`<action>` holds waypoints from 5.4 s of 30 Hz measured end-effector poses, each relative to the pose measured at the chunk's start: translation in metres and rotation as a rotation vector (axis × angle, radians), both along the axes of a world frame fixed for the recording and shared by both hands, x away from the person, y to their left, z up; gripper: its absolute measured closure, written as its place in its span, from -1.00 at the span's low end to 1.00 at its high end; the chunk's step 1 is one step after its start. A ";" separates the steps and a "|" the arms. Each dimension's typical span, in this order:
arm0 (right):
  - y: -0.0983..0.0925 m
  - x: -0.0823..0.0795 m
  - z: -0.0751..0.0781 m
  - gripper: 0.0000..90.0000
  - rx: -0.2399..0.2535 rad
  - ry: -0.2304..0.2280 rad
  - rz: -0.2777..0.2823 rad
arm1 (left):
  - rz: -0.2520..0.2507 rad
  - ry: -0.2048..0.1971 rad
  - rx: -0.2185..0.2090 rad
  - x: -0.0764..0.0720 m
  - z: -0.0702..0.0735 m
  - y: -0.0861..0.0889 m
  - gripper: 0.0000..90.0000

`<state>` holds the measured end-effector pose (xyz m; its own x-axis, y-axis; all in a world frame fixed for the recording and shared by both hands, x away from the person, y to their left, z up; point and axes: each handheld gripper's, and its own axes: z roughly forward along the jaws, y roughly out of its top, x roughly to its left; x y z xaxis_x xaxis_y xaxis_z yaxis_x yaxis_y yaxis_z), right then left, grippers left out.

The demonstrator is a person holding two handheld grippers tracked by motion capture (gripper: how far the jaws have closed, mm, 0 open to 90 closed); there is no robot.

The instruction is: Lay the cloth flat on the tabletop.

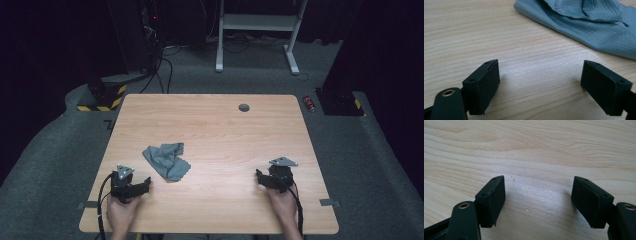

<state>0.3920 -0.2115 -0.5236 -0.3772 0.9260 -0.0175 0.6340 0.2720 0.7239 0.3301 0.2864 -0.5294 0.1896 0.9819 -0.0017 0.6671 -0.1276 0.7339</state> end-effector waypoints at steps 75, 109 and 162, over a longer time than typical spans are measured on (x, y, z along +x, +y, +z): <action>0.000 0.000 0.000 -0.40 -0.002 0.000 0.011 | -0.161 0.078 -0.001 0.059 0.017 -0.059 -0.08; 0.001 0.000 0.000 -0.40 0.000 0.002 0.009 | -0.279 -0.001 -0.048 0.057 0.042 -0.071 0.90; 0.001 -0.001 0.000 -0.25 0.002 -0.003 0.020 | -0.584 -0.014 -0.082 0.080 0.050 -0.202 0.64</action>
